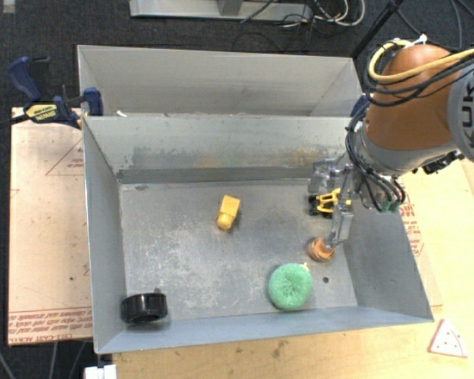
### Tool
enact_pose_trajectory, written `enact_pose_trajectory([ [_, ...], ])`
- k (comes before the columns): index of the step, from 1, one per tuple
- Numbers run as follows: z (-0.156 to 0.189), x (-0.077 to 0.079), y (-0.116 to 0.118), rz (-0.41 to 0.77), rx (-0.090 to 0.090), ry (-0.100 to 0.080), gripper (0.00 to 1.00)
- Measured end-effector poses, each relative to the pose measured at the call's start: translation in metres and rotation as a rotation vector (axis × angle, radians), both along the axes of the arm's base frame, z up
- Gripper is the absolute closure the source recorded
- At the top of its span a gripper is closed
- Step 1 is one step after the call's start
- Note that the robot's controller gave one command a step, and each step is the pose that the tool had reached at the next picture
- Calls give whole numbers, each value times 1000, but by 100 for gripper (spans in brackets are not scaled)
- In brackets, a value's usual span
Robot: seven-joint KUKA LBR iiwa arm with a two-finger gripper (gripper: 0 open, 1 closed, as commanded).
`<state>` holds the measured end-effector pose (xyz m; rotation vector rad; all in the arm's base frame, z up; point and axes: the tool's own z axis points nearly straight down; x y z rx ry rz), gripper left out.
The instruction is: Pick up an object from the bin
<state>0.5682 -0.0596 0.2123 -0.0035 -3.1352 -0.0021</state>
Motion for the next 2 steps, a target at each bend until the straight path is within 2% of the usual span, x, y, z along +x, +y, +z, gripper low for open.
enact_pose_trajectory([
  [1, 5, 1, 0, 2, -1, -8, 0],
  [2, -55, -6, -25, 136, -1, -11, 0],
])
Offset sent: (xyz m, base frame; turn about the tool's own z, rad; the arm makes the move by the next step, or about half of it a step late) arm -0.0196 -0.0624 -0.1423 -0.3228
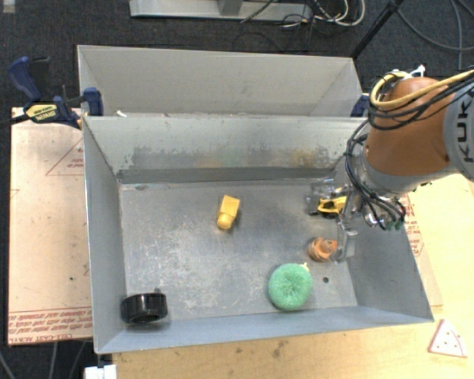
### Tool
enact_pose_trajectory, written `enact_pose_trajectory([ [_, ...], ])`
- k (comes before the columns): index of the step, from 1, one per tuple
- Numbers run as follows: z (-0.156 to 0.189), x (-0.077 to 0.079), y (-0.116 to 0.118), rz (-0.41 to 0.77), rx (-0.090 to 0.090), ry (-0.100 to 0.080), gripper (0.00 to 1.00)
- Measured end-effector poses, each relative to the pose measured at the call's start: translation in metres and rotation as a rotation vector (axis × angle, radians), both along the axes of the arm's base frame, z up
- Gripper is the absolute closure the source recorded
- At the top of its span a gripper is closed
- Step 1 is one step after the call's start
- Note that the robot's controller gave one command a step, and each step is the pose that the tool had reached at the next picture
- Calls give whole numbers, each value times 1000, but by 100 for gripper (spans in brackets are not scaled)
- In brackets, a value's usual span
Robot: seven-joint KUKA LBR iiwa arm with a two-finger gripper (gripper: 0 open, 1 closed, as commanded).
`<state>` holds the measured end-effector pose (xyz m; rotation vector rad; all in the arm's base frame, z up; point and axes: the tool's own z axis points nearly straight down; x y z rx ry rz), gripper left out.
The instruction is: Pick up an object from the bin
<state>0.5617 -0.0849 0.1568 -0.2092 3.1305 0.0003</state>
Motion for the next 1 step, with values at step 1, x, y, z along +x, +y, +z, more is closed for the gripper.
enact_pose_trajectory([
  [1, -81, -31, -32, 8, 0, -1, 0],
])
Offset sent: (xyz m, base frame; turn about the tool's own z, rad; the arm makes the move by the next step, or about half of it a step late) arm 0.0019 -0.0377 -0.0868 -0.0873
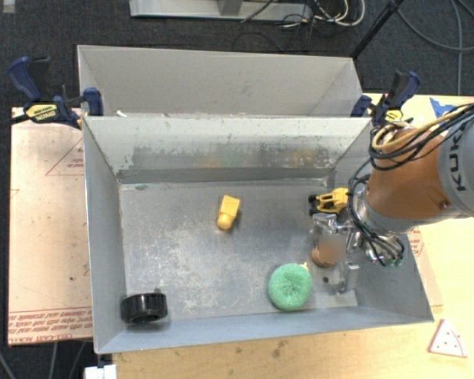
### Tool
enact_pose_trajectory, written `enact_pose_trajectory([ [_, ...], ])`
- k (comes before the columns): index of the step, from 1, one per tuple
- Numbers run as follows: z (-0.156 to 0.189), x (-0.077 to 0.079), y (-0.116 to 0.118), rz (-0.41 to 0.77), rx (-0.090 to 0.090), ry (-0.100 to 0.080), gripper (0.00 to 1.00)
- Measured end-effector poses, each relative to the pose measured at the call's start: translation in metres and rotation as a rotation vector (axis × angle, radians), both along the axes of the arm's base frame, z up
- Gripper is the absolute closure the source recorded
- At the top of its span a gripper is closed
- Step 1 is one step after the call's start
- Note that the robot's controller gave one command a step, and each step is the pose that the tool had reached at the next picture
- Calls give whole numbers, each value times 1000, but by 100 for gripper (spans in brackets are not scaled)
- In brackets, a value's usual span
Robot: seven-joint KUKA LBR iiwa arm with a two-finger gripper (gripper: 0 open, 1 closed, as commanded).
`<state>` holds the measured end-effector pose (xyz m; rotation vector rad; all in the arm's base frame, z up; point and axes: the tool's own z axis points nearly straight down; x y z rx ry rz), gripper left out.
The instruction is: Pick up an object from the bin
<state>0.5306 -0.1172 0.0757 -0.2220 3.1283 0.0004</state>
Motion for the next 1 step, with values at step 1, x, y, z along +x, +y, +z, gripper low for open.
enact_pose_trajectory([
  [1, -8, 22, -5, 55, 0, 3, 0],
])
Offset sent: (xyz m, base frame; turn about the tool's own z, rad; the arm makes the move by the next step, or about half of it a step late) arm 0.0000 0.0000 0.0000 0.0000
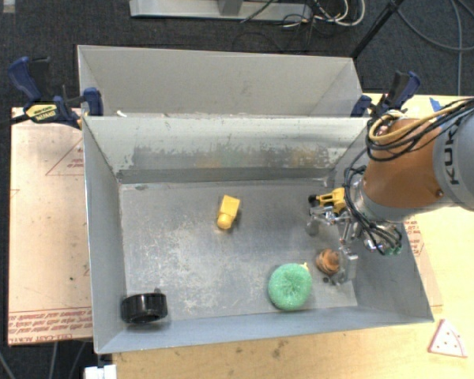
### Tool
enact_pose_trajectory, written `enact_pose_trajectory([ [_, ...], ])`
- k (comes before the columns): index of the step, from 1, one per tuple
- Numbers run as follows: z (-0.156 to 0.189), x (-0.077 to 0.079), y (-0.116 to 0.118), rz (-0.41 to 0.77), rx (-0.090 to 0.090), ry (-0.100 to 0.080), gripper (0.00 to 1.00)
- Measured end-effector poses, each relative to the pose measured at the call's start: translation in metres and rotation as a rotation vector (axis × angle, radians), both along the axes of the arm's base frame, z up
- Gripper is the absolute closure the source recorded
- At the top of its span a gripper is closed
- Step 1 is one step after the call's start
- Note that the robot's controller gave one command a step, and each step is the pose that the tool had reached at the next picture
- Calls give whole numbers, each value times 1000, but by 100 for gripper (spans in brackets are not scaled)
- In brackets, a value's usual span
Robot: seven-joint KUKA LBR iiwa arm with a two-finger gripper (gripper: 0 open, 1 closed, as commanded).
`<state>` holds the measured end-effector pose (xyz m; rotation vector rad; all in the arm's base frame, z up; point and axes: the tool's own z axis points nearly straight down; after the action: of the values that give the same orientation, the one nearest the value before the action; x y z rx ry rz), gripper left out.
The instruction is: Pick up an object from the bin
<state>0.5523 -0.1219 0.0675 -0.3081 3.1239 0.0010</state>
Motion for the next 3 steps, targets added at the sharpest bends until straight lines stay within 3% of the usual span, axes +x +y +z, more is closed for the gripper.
enact_pose_trajectory([
  [1, 5, -7, 3, -25, 1, -2, 0],
  [2, 3, -18, -9, -121, 2, 0, 100],
  [3, 3, -18, -8, -121, 1, 0, 100],
])
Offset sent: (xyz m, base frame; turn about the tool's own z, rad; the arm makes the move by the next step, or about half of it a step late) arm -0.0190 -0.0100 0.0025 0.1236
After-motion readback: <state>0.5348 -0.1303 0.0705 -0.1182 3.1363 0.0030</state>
